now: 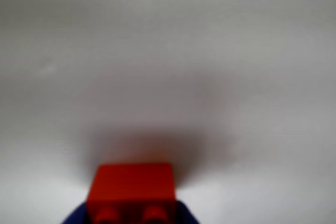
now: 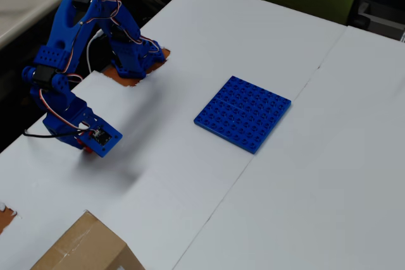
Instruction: Pick up the 2x2 red block and go up the 8x8 blue block.
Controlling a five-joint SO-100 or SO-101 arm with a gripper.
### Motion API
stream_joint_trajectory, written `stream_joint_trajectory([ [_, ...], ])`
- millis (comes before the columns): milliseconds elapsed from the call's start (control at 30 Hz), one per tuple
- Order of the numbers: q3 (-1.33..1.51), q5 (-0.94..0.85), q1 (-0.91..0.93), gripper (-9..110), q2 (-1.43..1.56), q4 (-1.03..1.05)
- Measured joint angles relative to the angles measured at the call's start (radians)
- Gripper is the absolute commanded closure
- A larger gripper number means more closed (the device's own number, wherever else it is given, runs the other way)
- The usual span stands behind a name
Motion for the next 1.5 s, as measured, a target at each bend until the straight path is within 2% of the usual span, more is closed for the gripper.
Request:
stream_joint_trajectory([
  [200, 0.000, 0.002, -0.005, 101, 0.037, 0.038],
  [500, -0.043, 0.061, -0.132, 101, 0.206, 0.247],
  [933, -0.215, 0.147, -0.462, 101, 0.350, 0.445],
  [1500, -0.466, 0.089, -0.887, 100, 0.275, 0.451],
])
